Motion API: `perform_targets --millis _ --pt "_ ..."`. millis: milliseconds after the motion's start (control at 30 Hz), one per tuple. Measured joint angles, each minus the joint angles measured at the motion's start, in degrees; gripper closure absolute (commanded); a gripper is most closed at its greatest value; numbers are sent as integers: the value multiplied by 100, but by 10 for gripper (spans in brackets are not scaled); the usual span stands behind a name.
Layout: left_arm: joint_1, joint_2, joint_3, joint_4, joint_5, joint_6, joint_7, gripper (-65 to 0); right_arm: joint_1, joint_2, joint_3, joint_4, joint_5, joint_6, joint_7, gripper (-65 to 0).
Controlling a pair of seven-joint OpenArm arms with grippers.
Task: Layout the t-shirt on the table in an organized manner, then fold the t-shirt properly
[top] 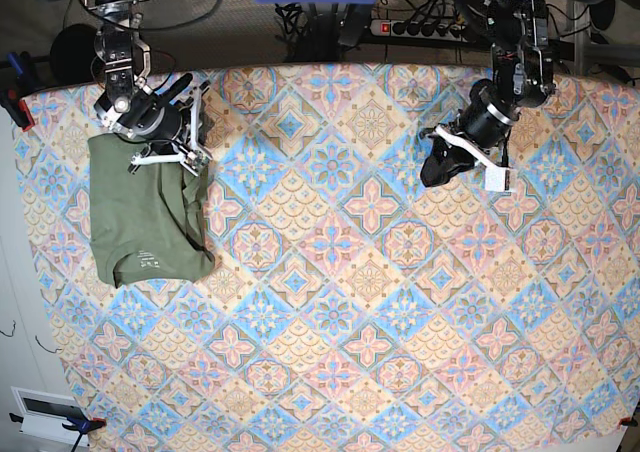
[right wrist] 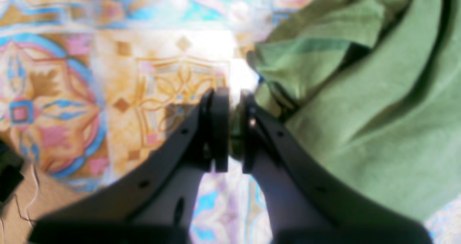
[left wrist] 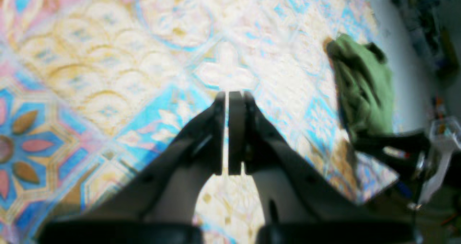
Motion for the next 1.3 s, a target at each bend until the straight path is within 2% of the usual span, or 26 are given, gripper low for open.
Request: perform_targets --millis 167,300,433,633,800,900,1000,1067,1133,1300 --pt "369 -20 -28 313 155 11 -26 0 -387 -140 31 490 7 -33 -50 -51" --pt "887 -367 -37 695 199 26 17 0 -944 -166 358 531 24 7 -37 -45" --pt "1403 -599 -96 997 125 -24 -94 0 -1593 -133 813 610 -4 -15 -59 -11" --pt "2162 -632 -479 1003 177 22 -35 0 -2186 -153 1694 660 916 -17 26 -11" --pt "2813 -632 -535 1023 142 13 -72 0 -2745 -138 2275 616 1237 -31 -157 -7" --pt "3265 -623 -527 1021 184 9 -72 0 -2850 -138 2415 601 1368 -22 61 -7" --pt "3471 -634 -509 988 662 0 -74 0 -3252 -125 2479 518 1333 -33 -13 -7" --pt "3532 -492 -514 774 1036 -7 -142 0 -3453 -188 2465 295 1241 -13 -133 -7" --pt "3504 -282 -496 387 1467 -37 -133 0 -3427 -297 2468 13 1292 -20 -55 -7" --pt "3060 -175 -118 -632 2015 -20 -155 0 -3329 -461 2435 -1322 1307 -33 76 -7"
